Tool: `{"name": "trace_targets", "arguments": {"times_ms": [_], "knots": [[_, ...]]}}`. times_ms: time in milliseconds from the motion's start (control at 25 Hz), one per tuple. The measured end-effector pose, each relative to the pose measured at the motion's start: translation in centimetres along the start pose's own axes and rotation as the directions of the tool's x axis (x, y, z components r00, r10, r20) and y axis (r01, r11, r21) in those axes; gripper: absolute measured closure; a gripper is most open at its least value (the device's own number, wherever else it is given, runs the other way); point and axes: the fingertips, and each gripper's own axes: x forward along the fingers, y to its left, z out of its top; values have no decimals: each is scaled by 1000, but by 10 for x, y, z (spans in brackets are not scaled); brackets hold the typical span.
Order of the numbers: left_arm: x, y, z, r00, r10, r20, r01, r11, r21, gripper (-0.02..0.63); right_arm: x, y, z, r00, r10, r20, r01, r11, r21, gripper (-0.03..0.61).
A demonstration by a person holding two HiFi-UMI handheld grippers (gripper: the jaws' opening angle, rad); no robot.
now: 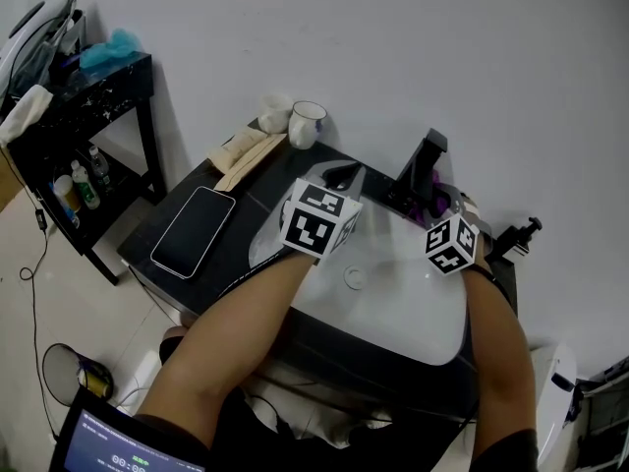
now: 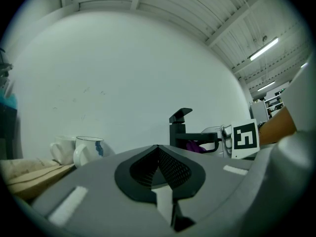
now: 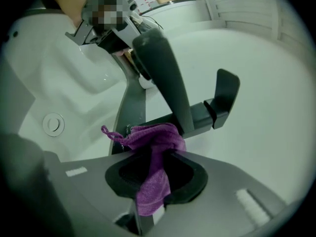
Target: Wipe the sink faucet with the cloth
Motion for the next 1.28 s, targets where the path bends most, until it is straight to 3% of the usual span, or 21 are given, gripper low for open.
{"name": "trace_targets", "arguments": {"times_ms": [440,800,1040,1280], "knots": [[-3,-5,2,1000,-14,9,14,1000,-4,596,7,24,-7,999,31,-16,-32,1000,-1,495],[-5,-1,2,1000,-8,8,8,1000,-11,595,11,33,-6,999,34,-9,-33,996,82,515],[-7,10,-1,1000,21,5,-21,999,-41,597,13,36,-2,998,55,-7,-54,997,59,522],[-6,4,1,1000,5,11,-4,999,-35,595,6,42,-5,997,75,-32,-71,993,97,526]]}}
